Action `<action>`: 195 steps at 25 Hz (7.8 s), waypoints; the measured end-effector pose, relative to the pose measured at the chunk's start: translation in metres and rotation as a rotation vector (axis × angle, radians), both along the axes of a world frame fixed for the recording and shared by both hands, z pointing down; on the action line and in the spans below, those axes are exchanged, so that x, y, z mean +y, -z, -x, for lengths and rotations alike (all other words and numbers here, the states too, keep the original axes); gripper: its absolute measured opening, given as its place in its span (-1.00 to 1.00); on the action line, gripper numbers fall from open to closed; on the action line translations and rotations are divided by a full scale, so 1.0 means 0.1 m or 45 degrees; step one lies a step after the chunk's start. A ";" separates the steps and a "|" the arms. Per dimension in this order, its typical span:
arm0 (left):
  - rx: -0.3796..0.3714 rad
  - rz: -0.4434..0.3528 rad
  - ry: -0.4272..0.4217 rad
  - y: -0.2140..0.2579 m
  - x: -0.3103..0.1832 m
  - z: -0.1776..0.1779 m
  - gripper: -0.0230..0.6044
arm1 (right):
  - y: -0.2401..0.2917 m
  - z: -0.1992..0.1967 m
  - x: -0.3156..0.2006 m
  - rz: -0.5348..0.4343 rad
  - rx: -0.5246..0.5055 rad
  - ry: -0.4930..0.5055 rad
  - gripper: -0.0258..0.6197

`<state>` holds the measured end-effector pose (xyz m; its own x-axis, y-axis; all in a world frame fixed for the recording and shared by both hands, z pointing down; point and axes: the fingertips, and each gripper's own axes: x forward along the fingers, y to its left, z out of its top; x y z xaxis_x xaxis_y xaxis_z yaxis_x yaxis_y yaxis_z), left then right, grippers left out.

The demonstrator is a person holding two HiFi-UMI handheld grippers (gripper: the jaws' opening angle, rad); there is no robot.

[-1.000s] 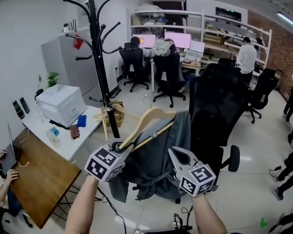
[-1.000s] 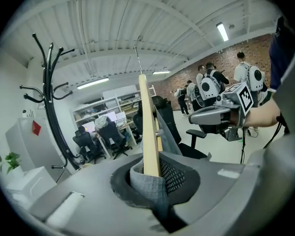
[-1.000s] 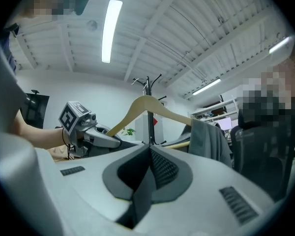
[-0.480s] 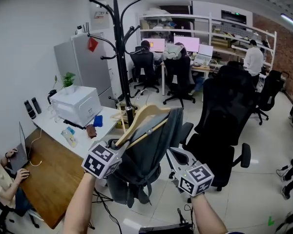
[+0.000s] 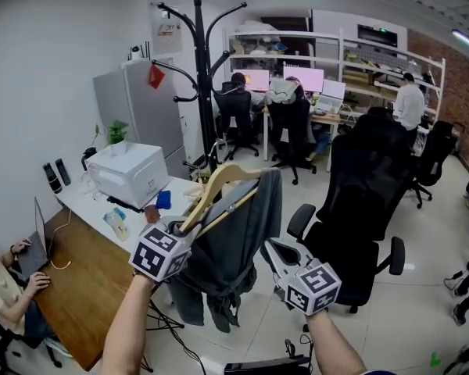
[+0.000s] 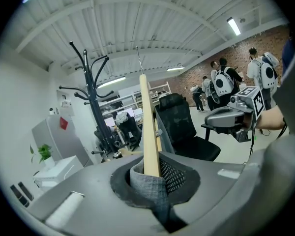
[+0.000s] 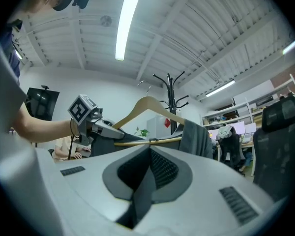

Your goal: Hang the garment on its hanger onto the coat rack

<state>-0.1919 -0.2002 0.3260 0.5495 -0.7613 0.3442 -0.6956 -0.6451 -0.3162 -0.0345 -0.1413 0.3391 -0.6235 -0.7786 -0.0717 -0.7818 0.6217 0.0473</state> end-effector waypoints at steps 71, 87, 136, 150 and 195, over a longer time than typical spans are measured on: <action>0.048 0.000 -0.014 1.21 -2.89 0.23 -0.87 | 0.99 0.59 -2.49 -0.193 0.083 0.205 -0.92; 0.064 0.111 -0.044 0.71 -3.24 0.38 -0.87 | 0.76 0.64 -2.69 -0.130 0.101 0.148 -0.92; 0.453 -0.424 0.373 0.76 -2.14 1.07 -0.76 | 0.23 0.72 -2.73 0.018 0.099 0.206 -0.92; 0.556 0.048 0.279 -0.56 -1.82 0.19 -0.92 | 0.05 0.73 -2.56 0.060 0.030 0.285 -0.92; 0.521 0.114 0.182 -0.59 -1.96 -0.30 -0.92 | -0.01 0.64 -2.56 0.063 0.103 0.273 -0.92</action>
